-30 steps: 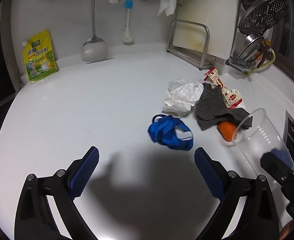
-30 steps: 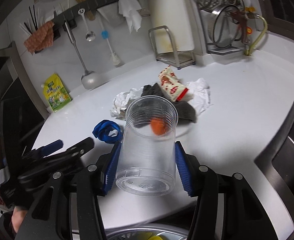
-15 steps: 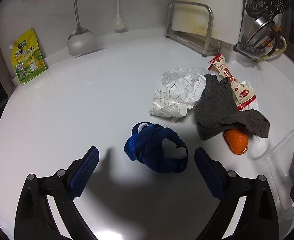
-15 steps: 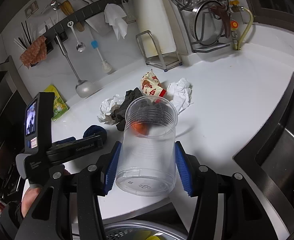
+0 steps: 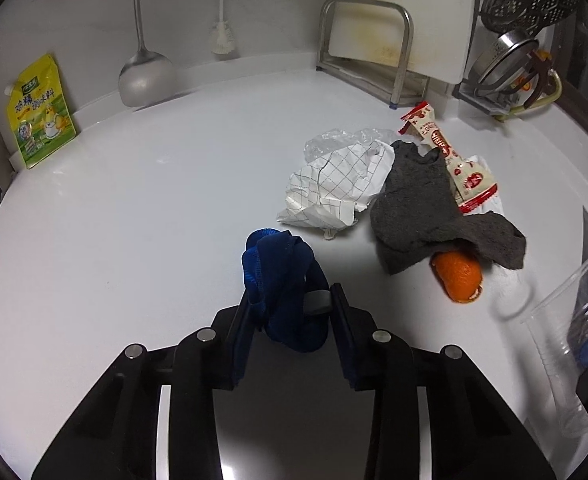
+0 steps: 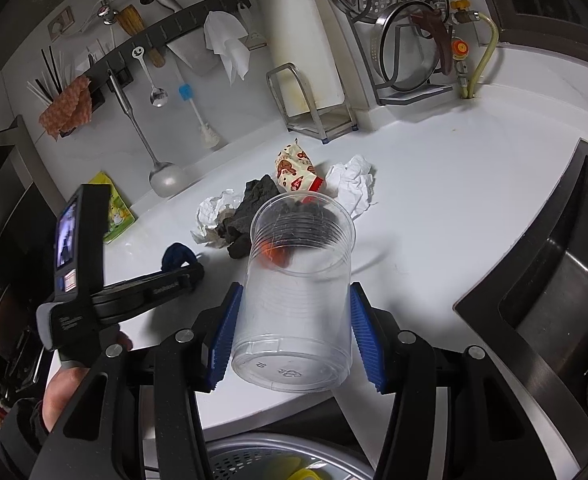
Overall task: Collect trash
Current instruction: 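Carry blue cloth and clear cup over the grey bin with both tools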
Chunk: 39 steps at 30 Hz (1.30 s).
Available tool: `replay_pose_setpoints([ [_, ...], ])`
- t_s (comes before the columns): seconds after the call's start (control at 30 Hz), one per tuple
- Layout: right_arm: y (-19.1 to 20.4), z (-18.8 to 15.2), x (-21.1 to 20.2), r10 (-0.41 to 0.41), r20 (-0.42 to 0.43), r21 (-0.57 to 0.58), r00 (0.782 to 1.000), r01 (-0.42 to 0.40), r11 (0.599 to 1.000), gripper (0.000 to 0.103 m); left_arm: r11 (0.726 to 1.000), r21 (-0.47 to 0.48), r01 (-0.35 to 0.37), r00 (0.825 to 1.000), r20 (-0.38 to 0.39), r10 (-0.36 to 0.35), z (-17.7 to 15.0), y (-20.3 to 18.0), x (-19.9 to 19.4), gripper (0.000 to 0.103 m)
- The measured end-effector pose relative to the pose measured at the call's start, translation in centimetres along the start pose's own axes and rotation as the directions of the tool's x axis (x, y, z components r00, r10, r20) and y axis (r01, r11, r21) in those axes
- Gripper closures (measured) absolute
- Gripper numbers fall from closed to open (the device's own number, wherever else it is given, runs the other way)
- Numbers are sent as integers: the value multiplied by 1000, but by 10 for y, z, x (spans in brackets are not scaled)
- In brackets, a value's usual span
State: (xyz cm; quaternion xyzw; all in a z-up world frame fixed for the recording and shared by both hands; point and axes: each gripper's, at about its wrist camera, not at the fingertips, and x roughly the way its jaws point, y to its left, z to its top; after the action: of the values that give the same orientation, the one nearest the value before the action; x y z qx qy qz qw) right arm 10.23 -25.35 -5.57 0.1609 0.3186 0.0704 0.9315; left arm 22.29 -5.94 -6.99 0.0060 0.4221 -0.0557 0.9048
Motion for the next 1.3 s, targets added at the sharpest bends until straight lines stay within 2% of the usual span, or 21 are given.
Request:
replay_pose_setpoints([
  [0.17,0,-8,-8,3,-6,11,1000,-3,1000,51,998,51,-24,997,70,20,-26,-2,-33,68],
  [0.4,4,-30,-27,-7,-27,10,1000,7,1000,51,996,89,3,994,106,-13,-67,-11,-80,68],
  [0.67,9,-61,-58,-27,-40,8,999,27,1000,51,995,97,32,995,90,-41,-113,-13,-110,68],
  [0.8,13,-81,-78,-9,-51,16,999,9,1000,51,992,129,8,994,105,-22,-136,-20,-125,68],
  [1.3,23,-133,-128,-4,-66,1,998,4,1000,51,986,163,38,994,97,-55,-188,-26,-160,67],
])
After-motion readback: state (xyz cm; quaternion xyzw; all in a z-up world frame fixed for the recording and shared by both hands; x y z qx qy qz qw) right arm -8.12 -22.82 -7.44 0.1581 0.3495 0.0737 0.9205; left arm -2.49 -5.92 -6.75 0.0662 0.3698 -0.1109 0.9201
